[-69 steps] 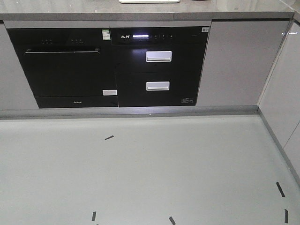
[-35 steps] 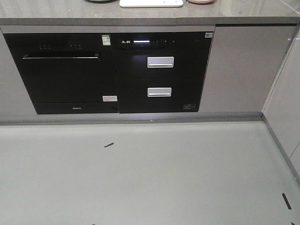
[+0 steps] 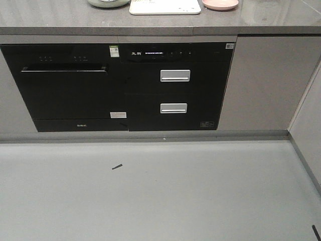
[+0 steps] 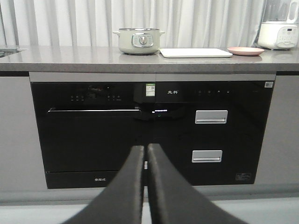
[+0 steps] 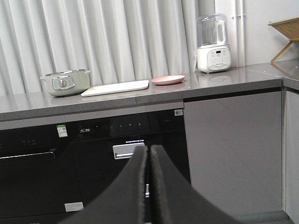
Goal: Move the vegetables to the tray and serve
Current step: 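Drive the base toward the counter with the pot, tray and plate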
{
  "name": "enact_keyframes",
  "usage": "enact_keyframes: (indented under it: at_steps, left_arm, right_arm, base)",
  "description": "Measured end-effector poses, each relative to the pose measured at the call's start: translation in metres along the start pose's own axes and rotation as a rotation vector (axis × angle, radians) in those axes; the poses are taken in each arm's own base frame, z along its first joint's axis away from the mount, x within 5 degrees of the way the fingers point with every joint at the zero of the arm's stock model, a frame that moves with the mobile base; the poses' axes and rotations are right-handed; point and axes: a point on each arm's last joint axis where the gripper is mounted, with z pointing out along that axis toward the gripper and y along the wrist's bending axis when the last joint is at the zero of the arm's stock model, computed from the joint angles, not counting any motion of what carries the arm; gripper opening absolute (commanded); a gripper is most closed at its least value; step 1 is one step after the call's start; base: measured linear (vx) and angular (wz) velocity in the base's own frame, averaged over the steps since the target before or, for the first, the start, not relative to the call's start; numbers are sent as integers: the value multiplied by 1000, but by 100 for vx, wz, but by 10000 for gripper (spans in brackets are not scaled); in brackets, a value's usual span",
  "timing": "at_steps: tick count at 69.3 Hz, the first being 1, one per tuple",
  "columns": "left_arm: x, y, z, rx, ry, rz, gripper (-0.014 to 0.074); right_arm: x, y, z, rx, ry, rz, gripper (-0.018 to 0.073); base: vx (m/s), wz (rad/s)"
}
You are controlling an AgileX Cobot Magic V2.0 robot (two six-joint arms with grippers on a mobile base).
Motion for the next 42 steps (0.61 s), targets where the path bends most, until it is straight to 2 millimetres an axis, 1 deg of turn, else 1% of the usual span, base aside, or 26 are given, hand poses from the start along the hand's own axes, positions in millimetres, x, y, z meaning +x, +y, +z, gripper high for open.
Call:
enact_keyframes:
  at_steps: [42]
  left_arm:
    - [0, 0, 0, 0, 0, 0, -6]
  right_arm:
    - [0, 0, 0, 0, 0, 0, -3]
  base:
    - [17, -1]
